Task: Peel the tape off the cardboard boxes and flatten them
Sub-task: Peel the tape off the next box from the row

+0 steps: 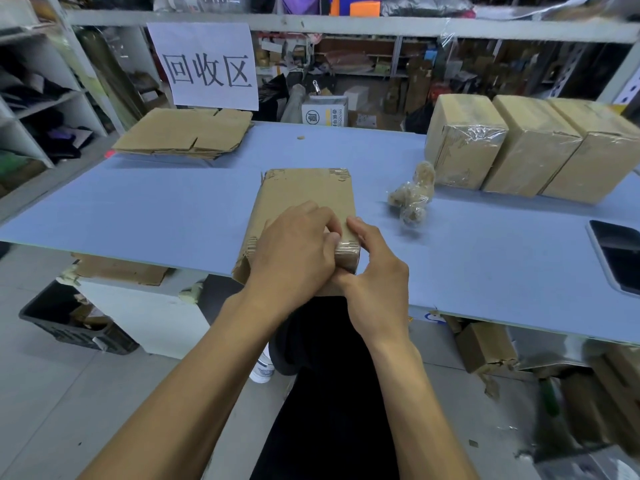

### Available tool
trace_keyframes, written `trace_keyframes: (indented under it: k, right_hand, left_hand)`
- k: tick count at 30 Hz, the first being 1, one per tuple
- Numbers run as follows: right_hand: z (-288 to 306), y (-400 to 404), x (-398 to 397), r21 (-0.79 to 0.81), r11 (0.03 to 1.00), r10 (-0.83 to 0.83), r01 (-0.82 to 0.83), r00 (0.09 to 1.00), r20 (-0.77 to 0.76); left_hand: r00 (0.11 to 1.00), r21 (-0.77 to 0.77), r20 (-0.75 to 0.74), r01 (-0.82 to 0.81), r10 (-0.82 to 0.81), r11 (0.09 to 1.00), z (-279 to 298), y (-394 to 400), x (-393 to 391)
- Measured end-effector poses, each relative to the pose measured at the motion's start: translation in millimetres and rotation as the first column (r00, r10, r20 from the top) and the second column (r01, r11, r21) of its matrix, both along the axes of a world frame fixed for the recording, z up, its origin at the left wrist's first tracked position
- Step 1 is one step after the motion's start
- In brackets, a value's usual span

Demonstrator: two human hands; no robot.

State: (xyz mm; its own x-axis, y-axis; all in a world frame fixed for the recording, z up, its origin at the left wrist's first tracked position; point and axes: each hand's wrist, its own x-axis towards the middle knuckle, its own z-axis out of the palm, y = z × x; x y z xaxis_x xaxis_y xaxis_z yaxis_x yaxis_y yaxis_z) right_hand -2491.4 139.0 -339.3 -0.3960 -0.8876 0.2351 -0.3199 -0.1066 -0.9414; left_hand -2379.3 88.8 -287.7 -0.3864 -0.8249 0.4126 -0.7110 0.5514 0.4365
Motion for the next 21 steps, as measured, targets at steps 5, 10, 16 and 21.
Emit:
trace_keyframes:
  k: [5, 10, 16, 21]
  right_hand:
    - [-0.2, -2.8, 0.8, -0.002, 1.0, -0.025, 0.025, 1.0, -0.008]
    - [1.8, -1.9, 0.9, -0.005, 1.0, -0.011, 0.011, 1.0, -0.019]
    - [1.5, -6.7, -1.0, -0.002, 1.0, 0.007, -0.007, 1.0, 0.001]
    - [-0.8, -9.8, -1.6, -0.003, 1.0, 0.009, -0.009, 1.0, 0.015]
  left_hand:
    - [0.996, -0.003, 0.074, -0.04, 0.04, 0.999, -1.9, -4.6, -5.2]
    - [0.989, 0.015, 0.147, -0.023, 0.021, 1.0, 0.5, -10.0, -5.6]
    - [0.982, 0.162, 0.019, 0.181, -0.186, 0.97, 7.9, -19.6, 11.8]
    - [0.969, 0.139, -0.139, 0.222, -0.203, 0.965, 10.1, -26.9, 22.2]
